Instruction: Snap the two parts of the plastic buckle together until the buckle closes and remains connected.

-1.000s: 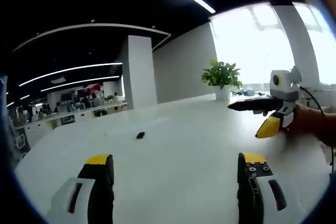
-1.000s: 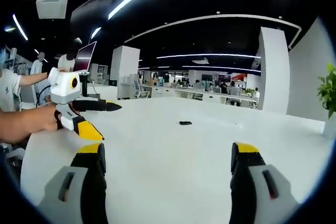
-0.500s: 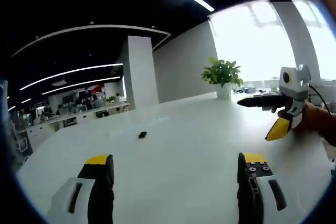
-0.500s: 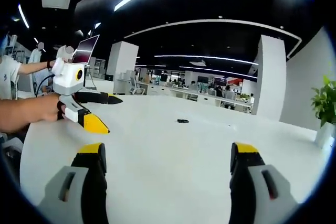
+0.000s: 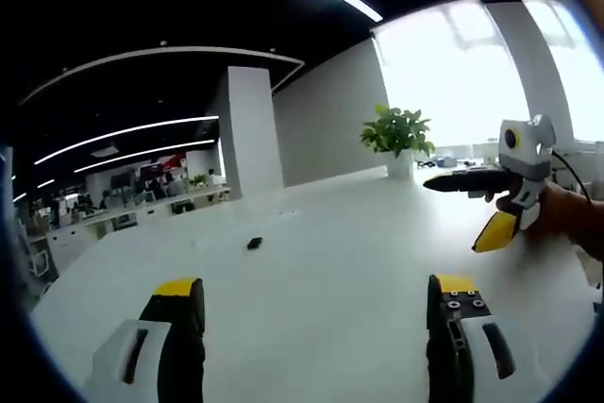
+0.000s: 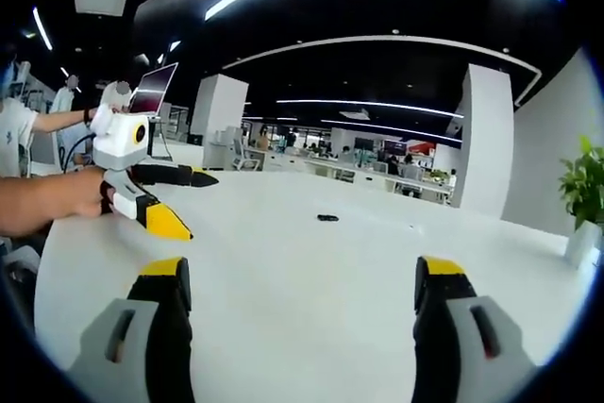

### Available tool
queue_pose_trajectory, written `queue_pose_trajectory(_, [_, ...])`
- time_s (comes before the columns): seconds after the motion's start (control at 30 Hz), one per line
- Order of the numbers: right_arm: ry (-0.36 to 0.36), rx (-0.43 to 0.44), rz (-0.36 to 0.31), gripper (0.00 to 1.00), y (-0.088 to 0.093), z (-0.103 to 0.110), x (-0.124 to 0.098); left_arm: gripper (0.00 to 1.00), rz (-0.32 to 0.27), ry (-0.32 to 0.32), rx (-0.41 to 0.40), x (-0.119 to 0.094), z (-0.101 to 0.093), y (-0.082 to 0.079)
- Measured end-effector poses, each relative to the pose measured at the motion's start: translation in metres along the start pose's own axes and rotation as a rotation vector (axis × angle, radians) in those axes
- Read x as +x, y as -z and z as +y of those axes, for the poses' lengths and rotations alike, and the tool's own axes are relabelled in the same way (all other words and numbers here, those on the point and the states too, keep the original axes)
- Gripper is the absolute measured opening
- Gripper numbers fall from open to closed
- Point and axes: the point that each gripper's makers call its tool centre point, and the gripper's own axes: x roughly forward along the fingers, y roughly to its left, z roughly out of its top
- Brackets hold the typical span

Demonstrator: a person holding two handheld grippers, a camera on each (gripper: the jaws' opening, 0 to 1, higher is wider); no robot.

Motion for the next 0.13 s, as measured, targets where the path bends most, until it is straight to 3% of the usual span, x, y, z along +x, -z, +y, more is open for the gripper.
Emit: queue_pose_trajectory(0.13, [-0.003, 0.002, 0.002, 1.0, 0.0015, -0.0004, 0.0015, 1.0, 0.003, 0.002, 0.004, 0.0013, -0.0001, 0.0007])
